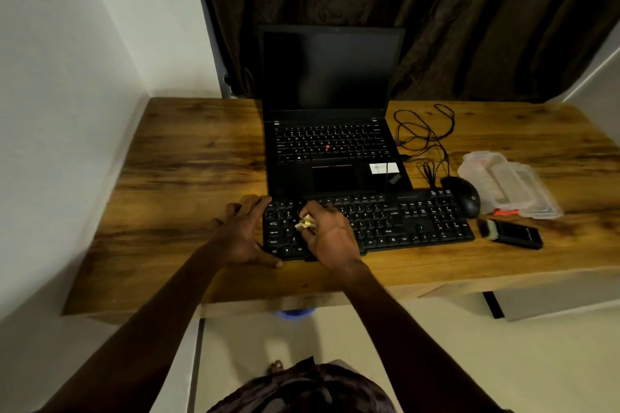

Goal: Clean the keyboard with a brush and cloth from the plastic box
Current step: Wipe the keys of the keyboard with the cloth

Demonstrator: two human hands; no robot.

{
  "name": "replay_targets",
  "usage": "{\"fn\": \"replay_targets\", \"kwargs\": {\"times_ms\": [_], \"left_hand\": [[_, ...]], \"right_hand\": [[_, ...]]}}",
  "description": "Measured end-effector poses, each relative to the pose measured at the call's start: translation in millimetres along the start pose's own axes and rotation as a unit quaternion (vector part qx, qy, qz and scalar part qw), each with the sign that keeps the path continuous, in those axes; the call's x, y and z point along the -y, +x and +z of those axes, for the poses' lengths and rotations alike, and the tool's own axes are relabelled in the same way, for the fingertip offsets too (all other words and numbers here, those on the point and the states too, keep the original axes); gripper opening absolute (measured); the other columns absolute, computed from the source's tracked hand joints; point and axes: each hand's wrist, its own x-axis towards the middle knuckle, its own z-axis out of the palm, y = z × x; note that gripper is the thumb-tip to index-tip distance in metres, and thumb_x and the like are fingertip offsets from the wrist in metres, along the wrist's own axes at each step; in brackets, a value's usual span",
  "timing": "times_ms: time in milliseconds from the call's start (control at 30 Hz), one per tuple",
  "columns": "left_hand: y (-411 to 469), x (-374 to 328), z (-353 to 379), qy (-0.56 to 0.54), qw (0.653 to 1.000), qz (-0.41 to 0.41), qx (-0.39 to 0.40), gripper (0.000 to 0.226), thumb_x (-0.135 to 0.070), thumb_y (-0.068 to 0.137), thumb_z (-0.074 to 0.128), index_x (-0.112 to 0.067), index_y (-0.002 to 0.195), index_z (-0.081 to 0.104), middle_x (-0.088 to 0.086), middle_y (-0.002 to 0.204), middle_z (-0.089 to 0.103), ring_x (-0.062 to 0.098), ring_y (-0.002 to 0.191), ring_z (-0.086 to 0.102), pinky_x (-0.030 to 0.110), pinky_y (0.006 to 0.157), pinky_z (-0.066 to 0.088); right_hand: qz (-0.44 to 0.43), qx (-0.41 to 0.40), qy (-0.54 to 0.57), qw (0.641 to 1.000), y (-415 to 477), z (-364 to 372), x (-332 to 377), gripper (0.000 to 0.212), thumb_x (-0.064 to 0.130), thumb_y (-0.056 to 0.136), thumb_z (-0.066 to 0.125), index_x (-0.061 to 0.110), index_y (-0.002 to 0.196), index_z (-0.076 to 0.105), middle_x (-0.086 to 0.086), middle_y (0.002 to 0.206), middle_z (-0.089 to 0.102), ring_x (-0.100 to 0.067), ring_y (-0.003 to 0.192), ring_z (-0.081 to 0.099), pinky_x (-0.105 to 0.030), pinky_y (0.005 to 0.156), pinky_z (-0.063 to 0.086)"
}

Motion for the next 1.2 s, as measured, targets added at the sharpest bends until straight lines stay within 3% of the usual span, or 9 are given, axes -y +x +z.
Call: {"fn": "replay_targets", "kwargs": {"times_ms": [233, 433, 567, 733, 833, 967, 1200], "left_hand": [[0, -2, -2, -0.025, 1.0, 0.005, 0.005, 0.142, -0.065, 0.044, 0.089, -0.037, 0.156, 0.007, -0.015, 0.158, 0.009, 0.026, 0.138, 0.013, 0.054, 0.105, 0.025], [2, 2, 1, -0.007, 1.0, 0.001, -0.004, 0.146, -0.075, 0.036, 0.084, -0.04, 0.155, 0.006, -0.016, 0.157, 0.01, 0.026, 0.135, 0.016, 0.054, 0.101, 0.03], [2, 1, -1, -0.006, 1.0, 0.001, 0.006, 0.145, -0.074, 0.038, 0.085, -0.042, 0.155, 0.005, -0.017, 0.158, 0.007, 0.026, 0.137, 0.016, 0.057, 0.102, 0.03], [0, 0, -1, -0.004, 1.0, 0.003, 0.004, 0.143, -0.072, 0.042, 0.086, -0.04, 0.155, 0.005, -0.015, 0.158, 0.008, 0.027, 0.137, 0.016, 0.055, 0.102, 0.03], [1, 1, 0, -0.006, 1.0, -0.002, 0.003, 0.144, -0.072, 0.04, 0.086, -0.042, 0.155, 0.006, -0.016, 0.158, 0.007, 0.027, 0.138, 0.017, 0.055, 0.101, 0.028], [1, 1, 0, -0.002, 1.0, -0.003, 0.002, 0.144, -0.074, 0.039, 0.085, -0.043, 0.155, 0.005, -0.015, 0.159, 0.007, 0.027, 0.138, 0.017, 0.055, 0.1, 0.028], [0, -3, -1, 0.014, 1.0, -0.003, 0.002, 0.143, -0.073, 0.042, 0.085, -0.042, 0.155, 0.004, -0.015, 0.158, 0.008, 0.026, 0.137, 0.017, 0.054, 0.099, 0.031]], "right_hand": [[0.122, -0.057, 0.008, 0.991, -3, -9, -39, 0.024, 0.026, 0.095, 0.065, 0.032, 0.114, 0.052, -0.005, 0.108, 0.062, -0.018, 0.091, 0.061, -0.033, 0.08, 0.059], [0.078, -0.004, 0.012, 0.997, -6, 4, -13, 0.027, 0.026, 0.096, 0.062, 0.03, 0.121, 0.052, -0.006, 0.112, 0.058, -0.022, 0.097, 0.061, -0.036, 0.083, 0.057], [0.102, -0.084, 0.045, 0.99, -9, -8, -41, 0.024, 0.027, 0.091, 0.07, 0.032, 0.11, 0.056, -0.004, 0.1, 0.066, -0.02, 0.086, 0.066, -0.036, 0.073, 0.06], [0.157, -0.156, 0.022, 0.975, -11, -25, -73, 0.025, 0.023, 0.089, 0.073, 0.025, 0.109, 0.057, -0.008, 0.096, 0.068, -0.025, 0.087, 0.067, -0.039, 0.072, 0.061], [0.144, -0.131, 0.026, 0.981, -10, -14, -59, 0.027, 0.021, 0.09, 0.07, 0.026, 0.112, 0.056, -0.006, 0.099, 0.066, -0.022, 0.089, 0.065, -0.031, 0.074, 0.057], [0.132, -0.056, 0.033, 0.989, -12, 0, -41, 0.03, 0.025, 0.094, 0.066, 0.033, 0.118, 0.052, -0.004, 0.107, 0.058, -0.017, 0.088, 0.059, -0.03, 0.076, 0.057], [0.174, -0.174, 0.038, 0.969, -25, -22, -87, 0.029, 0.028, 0.089, 0.073, 0.026, 0.112, 0.056, -0.01, 0.103, 0.065, -0.024, 0.089, 0.065, -0.037, 0.072, 0.061]]}}
